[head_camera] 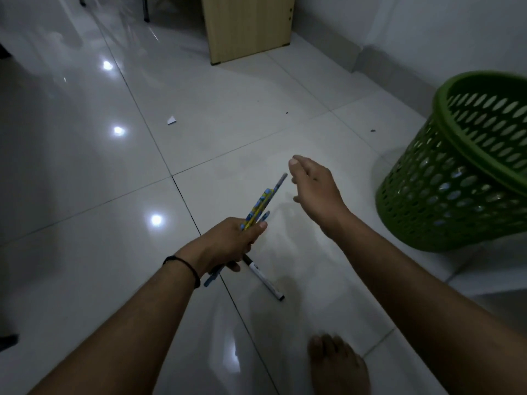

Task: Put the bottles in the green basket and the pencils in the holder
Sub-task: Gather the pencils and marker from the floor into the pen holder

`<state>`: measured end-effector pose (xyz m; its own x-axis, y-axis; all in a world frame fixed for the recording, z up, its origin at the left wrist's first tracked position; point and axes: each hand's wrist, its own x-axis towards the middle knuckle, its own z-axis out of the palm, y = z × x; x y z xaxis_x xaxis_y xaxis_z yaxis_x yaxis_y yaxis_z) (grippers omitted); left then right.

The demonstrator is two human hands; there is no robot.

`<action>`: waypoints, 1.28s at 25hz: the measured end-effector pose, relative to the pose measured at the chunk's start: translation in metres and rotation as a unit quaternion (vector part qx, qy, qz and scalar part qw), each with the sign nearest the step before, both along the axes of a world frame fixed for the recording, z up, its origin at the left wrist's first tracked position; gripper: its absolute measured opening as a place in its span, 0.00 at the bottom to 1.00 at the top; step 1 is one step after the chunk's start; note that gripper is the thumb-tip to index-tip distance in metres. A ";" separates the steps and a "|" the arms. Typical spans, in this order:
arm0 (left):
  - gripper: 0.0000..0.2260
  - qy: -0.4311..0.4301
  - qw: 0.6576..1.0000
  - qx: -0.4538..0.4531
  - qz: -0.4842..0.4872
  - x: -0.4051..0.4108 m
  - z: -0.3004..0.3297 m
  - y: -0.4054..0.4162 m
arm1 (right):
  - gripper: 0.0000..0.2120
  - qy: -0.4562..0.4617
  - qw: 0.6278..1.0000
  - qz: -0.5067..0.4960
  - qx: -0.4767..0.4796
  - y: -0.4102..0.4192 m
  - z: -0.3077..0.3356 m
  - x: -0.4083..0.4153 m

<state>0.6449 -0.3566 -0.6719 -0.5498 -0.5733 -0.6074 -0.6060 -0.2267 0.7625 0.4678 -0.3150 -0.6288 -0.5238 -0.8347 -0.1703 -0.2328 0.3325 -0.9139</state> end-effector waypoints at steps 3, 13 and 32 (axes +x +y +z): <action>0.20 -0.044 0.997 -0.034 -0.046 0.005 -0.001 0.000 | 0.25 -0.015 0.997 0.067 0.031 -0.011 -0.001 0.012; 0.18 -0.118 0.992 -0.040 -0.020 0.020 -0.008 -0.010 | 0.24 -0.119 0.961 0.225 0.106 -0.005 -0.010 0.043; 0.17 -0.133 0.989 -0.010 0.068 0.039 -0.015 -0.009 | 0.19 0.244 0.912 0.222 0.244 0.046 -0.084 0.034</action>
<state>0.6843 -0.3659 -0.6864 -0.2902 -0.6437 -0.7081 -0.7503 -0.3063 0.5859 0.5019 -0.2690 -0.7126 -0.2649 -0.8701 -0.4157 -0.7831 0.4456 -0.4338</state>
